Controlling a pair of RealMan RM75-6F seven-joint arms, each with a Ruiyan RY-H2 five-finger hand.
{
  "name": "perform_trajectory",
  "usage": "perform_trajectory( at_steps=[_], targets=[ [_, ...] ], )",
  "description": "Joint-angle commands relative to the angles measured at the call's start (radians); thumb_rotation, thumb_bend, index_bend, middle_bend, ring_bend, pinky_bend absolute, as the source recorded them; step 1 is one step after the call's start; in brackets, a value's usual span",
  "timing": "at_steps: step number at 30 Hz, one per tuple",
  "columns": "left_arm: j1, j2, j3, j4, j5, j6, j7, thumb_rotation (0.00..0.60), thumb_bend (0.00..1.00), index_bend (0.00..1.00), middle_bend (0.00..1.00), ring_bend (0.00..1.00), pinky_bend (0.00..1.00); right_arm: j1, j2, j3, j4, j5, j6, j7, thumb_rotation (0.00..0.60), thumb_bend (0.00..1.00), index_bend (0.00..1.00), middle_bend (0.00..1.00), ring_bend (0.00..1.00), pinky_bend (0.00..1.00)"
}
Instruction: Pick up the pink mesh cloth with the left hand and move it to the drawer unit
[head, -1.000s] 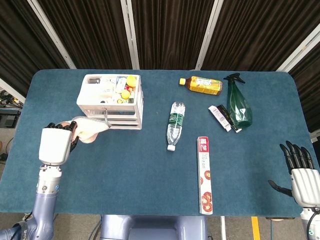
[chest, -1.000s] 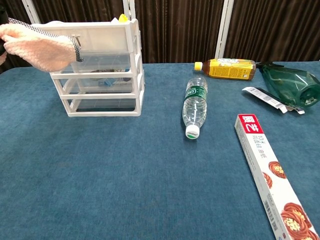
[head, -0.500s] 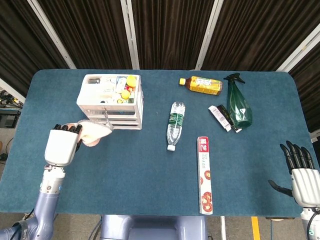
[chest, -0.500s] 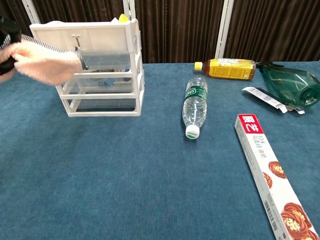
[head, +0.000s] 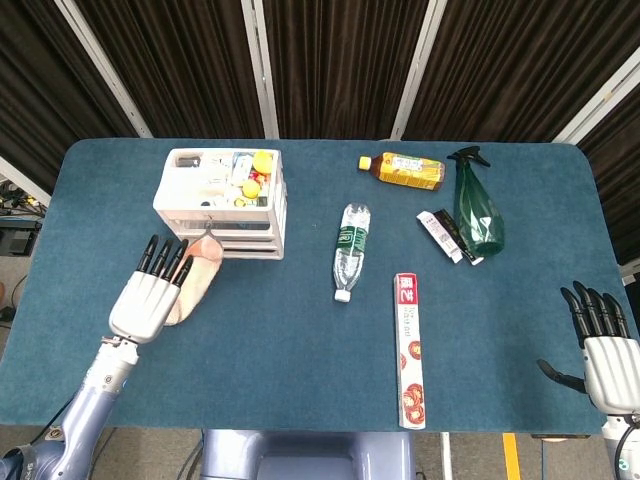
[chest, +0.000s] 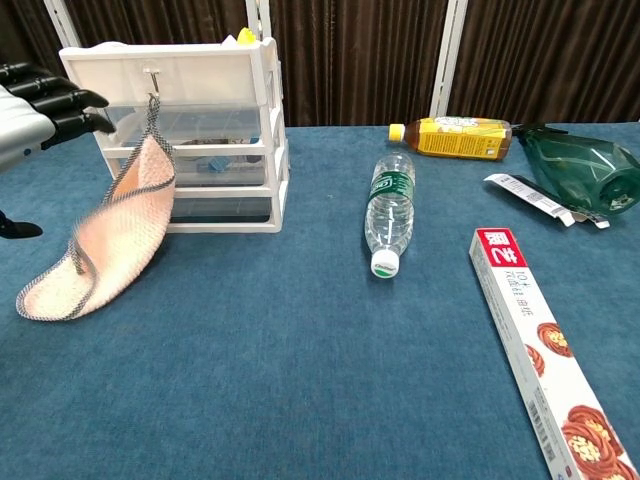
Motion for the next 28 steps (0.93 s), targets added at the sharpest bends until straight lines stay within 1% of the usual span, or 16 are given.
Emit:
perform_trajectory(
  at_steps=[1,5,10,13,16,19,21,24,28],
  targets=[
    [0.000,0.003,0.013,0.009,0.040,0.009,-0.047,0.600,0.00,0.08,0.00,0.00,0.02,0.000,0.000,0.000,0.000,0.000,0.000,0.000,0.600,0.00,0.00,0.00,0.00,0.00],
    [0.026,0.010,0.029,-0.022,0.056,0.037,-0.121,0.600,0.00,0.08,0.00,0.00,0.02,0.000,0.000,0.000,0.001,0.002,-0.001,0.000,0.600,0.00,0.00,0.00,0.00,0.00],
    [0.106,0.028,0.058,-0.080,0.079,0.135,-0.256,0.600,0.00,0.09,0.00,0.00,0.02,-0.001,0.000,0.000,0.003,0.000,0.001,-0.001,0.600,0.00,0.00,0.00,0.00,0.00],
    [0.154,0.044,0.071,-0.107,0.073,0.185,-0.332,0.600,0.00,0.10,0.00,0.00,0.01,0.000,-0.001,0.000,0.004,-0.003,0.002,-0.002,0.600,0.00,0.00,0.00,0.00,0.00],
    [0.212,0.082,0.093,-0.130,0.071,0.239,-0.420,0.600,0.00,0.06,0.00,0.00,0.00,0.000,-0.002,-0.001,0.007,-0.007,0.005,-0.006,0.600,0.00,0.00,0.00,0.00,0.00],
    [0.251,0.110,0.109,-0.105,0.109,0.289,-0.495,0.600,0.00,0.01,0.00,0.00,0.00,0.000,-0.004,-0.001,0.011,-0.012,0.009,-0.011,0.600,0.00,0.00,0.00,0.00,0.00],
    [0.281,0.120,0.123,-0.067,0.143,0.328,-0.558,0.600,0.00,0.00,0.00,0.00,0.00,0.000,-0.006,-0.002,0.014,-0.014,0.010,-0.013,0.600,0.00,0.00,0.00,0.00,0.00],
    [0.321,0.129,0.144,0.004,0.180,0.374,-0.641,0.600,0.00,0.00,0.00,0.00,0.00,0.000,-0.008,-0.003,0.016,-0.015,0.009,-0.015,0.600,0.00,0.00,0.00,0.00,0.00],
    [0.358,0.141,0.160,0.054,0.180,0.388,-0.709,0.600,0.00,0.00,0.00,0.00,0.00,0.000,-0.008,-0.002,0.019,-0.017,0.011,-0.018,0.600,0.00,0.00,0.00,0.00,0.00]
  ],
)
